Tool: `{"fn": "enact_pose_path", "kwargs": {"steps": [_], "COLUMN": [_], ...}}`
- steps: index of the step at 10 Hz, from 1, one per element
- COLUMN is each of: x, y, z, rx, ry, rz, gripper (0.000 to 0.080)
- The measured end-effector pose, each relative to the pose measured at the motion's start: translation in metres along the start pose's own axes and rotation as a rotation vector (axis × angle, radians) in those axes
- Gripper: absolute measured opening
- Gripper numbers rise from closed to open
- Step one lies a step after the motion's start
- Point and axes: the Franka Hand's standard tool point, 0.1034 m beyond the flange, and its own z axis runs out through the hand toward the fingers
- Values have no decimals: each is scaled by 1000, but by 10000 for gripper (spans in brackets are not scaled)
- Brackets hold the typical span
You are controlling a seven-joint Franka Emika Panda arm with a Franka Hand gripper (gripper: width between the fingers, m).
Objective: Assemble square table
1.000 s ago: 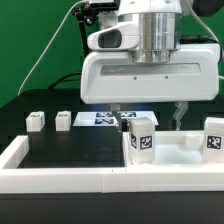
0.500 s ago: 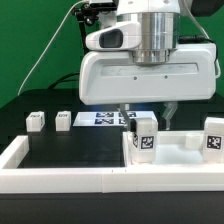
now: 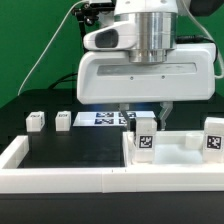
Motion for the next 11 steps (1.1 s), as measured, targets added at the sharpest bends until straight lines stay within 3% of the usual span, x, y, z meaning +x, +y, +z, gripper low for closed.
{"fn": "enact_pose_path", "kwargs": {"steps": [6, 11], "x": [-2, -2], "y": [2, 3], "z": [3, 3], "rx": [8, 18], "ry": [23, 16], "rz": [789, 1156], "gripper": [291, 291]}}
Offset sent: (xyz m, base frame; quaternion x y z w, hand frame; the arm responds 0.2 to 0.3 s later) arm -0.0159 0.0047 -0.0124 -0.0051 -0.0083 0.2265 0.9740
